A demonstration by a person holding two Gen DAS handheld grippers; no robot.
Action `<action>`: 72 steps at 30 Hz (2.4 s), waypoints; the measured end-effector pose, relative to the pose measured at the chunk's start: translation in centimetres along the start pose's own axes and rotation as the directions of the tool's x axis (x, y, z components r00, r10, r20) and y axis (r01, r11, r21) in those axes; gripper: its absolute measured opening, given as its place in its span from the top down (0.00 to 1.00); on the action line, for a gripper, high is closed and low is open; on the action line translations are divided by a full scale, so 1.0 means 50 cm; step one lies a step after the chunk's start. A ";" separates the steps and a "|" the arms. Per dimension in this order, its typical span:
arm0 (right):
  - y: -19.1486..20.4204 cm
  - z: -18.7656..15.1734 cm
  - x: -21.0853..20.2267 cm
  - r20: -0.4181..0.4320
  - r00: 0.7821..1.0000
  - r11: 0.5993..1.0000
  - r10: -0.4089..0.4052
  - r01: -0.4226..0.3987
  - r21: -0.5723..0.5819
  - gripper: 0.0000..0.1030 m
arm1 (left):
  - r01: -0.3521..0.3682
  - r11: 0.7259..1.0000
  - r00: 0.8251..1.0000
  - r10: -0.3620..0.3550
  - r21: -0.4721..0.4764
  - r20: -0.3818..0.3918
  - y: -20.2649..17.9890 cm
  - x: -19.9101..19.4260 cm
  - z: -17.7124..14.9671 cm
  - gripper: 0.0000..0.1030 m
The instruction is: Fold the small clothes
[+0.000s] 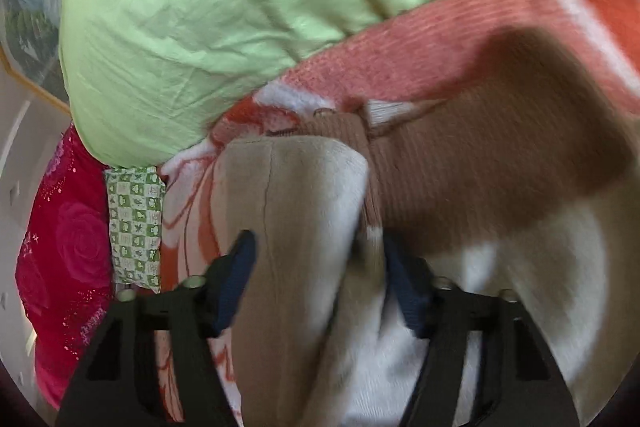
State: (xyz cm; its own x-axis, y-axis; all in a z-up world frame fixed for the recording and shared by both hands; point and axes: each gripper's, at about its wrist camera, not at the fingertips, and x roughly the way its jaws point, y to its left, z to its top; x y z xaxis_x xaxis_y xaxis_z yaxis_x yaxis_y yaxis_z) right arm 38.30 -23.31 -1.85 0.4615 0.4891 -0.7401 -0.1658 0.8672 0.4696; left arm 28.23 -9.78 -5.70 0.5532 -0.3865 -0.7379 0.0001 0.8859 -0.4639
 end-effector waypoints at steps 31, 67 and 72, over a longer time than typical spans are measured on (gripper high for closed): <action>-0.161 0.000 -0.212 0.202 0.969 0.988 -0.145 0.154 -0.032 0.84 | 0.106 0.975 0.992 -0.090 0.193 -0.089 -0.262 0.170 0.036 0.79; -0.141 -0.263 -0.260 0.059 0.984 0.985 -0.170 0.167 0.047 0.89 | -0.029 0.993 0.994 0.017 -0.114 -0.106 0.048 0.092 0.046 0.31; -0.124 -0.255 -0.393 0.249 0.965 0.996 -0.084 0.074 0.052 0.91 | -0.017 0.998 0.996 0.011 -0.067 -0.094 0.003 0.106 0.071 0.25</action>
State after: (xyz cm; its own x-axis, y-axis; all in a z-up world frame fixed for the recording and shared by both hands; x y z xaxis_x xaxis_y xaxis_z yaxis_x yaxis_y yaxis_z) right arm 19.16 -37.10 3.67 0.6762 0.3754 -0.6339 -0.0856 0.8947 0.4385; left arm 34.12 -10.82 -7.95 0.4728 -0.3993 -0.7855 -0.0653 0.8731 -0.4832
